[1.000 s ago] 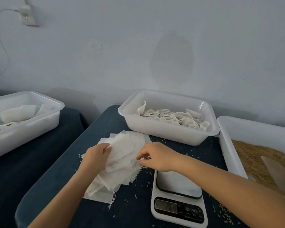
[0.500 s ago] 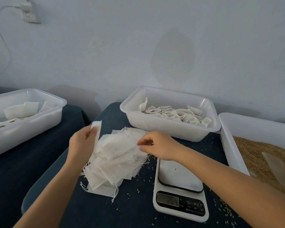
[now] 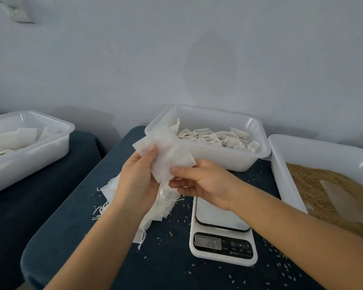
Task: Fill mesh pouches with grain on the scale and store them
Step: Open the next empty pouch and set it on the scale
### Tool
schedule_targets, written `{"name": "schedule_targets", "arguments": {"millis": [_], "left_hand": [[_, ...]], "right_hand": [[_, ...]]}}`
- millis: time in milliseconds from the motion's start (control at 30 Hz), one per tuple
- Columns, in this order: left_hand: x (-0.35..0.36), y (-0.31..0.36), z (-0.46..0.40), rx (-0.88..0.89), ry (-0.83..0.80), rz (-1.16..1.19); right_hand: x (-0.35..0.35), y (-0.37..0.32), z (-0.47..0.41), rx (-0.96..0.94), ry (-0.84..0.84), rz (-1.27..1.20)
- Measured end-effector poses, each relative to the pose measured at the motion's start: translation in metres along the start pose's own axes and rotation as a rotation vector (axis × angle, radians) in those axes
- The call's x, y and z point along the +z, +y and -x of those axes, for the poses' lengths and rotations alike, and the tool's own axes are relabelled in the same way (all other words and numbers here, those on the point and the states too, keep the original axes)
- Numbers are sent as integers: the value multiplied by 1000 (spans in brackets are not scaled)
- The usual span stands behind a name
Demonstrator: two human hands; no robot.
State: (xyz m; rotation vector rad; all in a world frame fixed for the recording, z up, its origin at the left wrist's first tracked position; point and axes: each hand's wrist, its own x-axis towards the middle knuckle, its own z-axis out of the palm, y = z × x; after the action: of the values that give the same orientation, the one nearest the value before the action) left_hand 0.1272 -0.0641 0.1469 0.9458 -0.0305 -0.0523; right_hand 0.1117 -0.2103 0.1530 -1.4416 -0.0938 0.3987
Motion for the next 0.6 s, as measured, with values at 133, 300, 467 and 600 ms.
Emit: {"name": "schedule_targets", "arguments": {"millis": [133,300,467,600], "left_hand": [[1,-13,7,47,94,-138],[-6,-20,25,469,-274,-763],[6,-36,29,396,-571,-949],[7,-49,29,306,-556,-887]], "right_hand": [[-14,-5,19,-2,89,119],[-32,-12,38,39,141,262],[-40,-13,46,134,115,430],[-49,-15,51,191,-15,382]]}}
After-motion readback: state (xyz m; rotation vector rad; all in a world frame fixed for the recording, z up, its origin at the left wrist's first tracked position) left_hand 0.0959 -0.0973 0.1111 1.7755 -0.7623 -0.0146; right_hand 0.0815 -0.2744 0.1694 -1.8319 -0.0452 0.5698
